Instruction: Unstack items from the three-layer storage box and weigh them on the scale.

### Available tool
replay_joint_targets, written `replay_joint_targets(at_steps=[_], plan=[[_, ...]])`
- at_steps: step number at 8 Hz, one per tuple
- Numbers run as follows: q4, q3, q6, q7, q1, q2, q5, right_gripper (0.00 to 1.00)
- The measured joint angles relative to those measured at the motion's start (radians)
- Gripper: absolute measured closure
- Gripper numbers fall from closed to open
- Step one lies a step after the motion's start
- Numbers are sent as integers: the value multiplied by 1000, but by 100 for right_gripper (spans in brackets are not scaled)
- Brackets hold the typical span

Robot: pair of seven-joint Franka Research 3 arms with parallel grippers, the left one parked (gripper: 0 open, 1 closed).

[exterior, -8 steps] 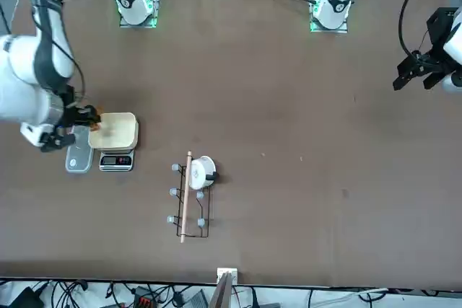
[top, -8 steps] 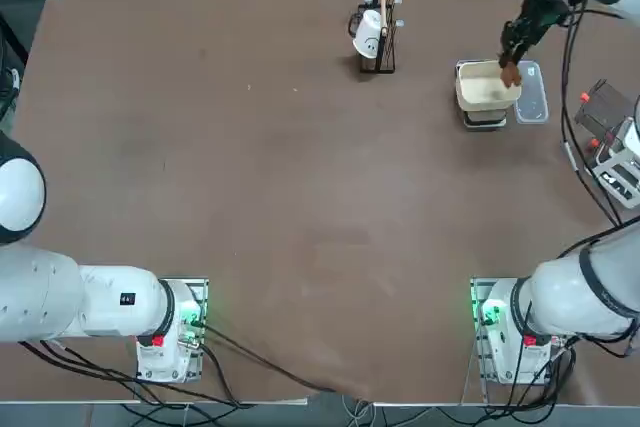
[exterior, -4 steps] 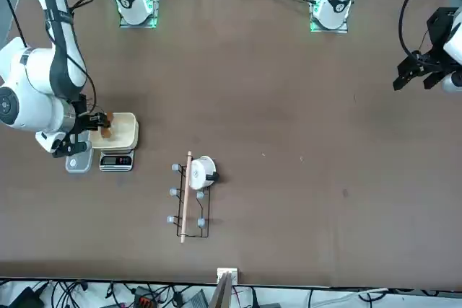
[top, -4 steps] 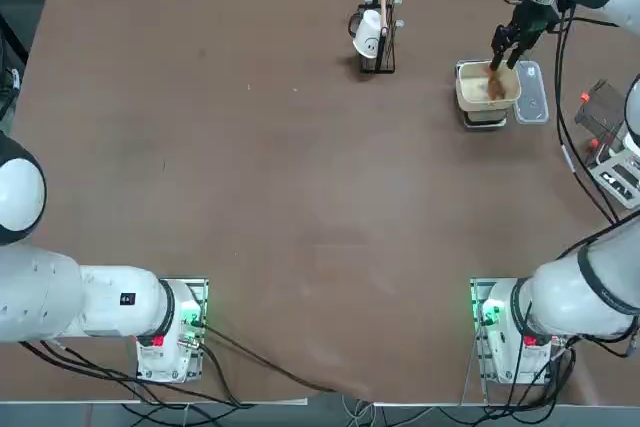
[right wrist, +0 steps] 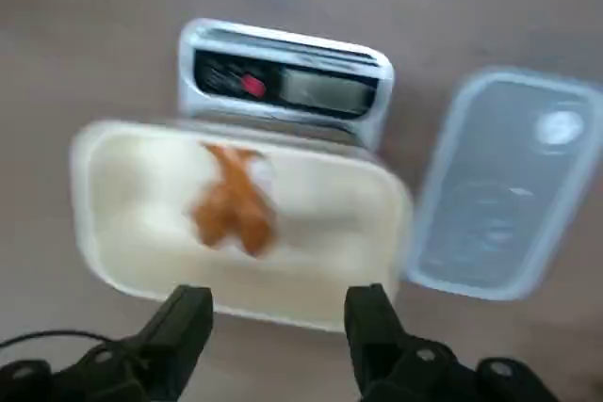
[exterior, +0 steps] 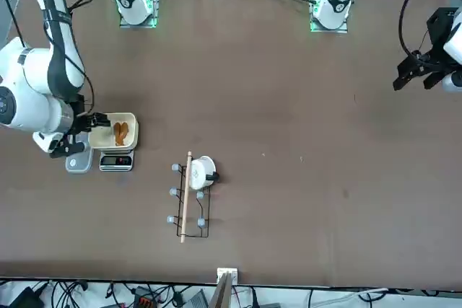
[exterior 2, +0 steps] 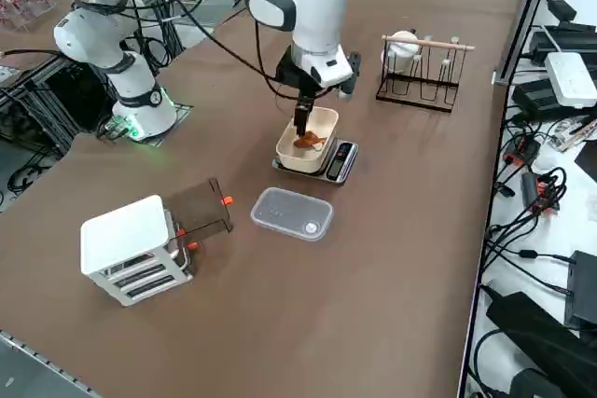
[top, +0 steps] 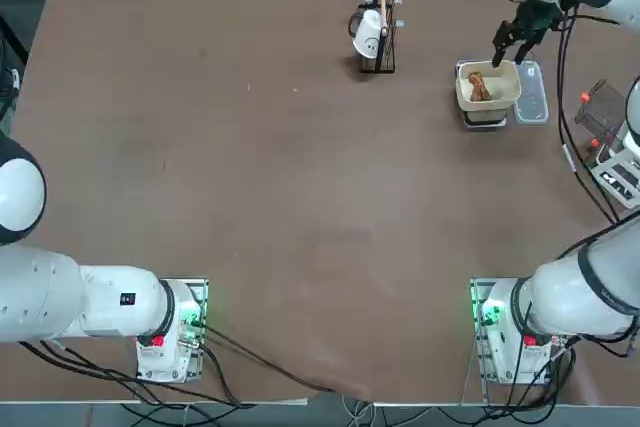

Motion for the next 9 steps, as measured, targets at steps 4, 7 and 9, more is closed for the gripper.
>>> replay_joint_targets(at_steps=[4,7,9], plan=[[0,-18,-3,-446,-174,-8,-156,85],[-4,-19,111,-658,-266,46,-180,98],[-7,-18,133,-668,-281,79,-222,98]])
